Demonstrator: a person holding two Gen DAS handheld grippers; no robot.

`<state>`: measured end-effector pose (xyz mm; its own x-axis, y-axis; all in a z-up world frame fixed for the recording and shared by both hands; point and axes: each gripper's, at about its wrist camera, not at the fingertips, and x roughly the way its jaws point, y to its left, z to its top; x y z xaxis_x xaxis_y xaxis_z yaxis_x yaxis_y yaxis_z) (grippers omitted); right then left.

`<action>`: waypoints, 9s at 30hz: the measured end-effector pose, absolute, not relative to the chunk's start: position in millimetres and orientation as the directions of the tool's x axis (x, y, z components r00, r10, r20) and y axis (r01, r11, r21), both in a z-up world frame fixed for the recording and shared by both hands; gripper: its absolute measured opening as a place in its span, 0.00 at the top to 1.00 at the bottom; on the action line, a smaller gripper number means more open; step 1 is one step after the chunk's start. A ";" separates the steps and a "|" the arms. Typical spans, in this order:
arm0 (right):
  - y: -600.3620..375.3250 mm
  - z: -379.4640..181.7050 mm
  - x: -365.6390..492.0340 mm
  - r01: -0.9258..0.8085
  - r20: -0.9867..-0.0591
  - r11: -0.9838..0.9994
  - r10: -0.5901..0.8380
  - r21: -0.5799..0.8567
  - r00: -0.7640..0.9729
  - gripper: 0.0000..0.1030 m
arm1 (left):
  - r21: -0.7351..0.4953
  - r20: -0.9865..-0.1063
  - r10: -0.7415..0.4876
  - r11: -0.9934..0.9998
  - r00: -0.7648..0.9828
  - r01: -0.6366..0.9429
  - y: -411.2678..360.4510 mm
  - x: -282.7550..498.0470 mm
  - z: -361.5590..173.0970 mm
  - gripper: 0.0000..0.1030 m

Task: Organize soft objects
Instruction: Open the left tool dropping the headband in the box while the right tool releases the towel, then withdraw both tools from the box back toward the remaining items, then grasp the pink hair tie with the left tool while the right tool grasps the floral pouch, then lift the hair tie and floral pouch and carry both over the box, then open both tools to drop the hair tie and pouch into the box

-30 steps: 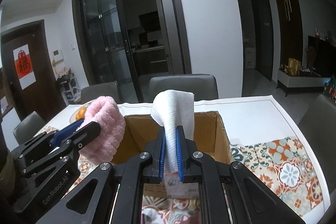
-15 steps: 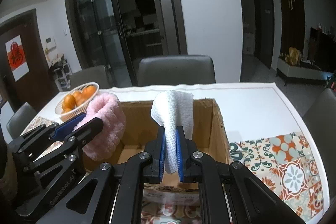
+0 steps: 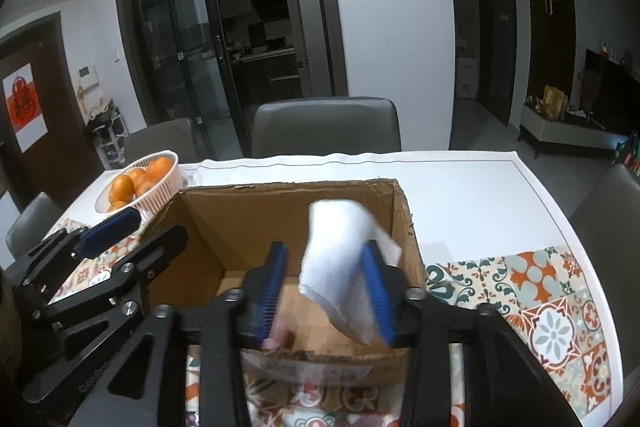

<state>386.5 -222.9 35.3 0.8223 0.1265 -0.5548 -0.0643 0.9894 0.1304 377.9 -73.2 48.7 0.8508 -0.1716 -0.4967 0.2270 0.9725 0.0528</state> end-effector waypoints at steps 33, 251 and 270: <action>-192.3 25.4 400.7 -0.132 -0.656 0.983 0.182 0.126 0.733 0.26 | 0.091 -0.520 0.011 0.995 0.854 0.043 -22.4 369.4 34.5 0.26; -198.6 54.9 292.0 -0.073 -0.359 0.992 0.105 0.100 0.927 0.75 | 0.012 -0.323 -0.277 0.955 0.905 0.297 -50.1 310.0 75.3 0.90; -201.6 20.8 369.4 -0.098 -0.515 0.991 0.130 0.088 0.847 0.74 | 0.026 -0.461 -0.251 0.955 0.851 0.296 -60.6 382.8 29.1 0.88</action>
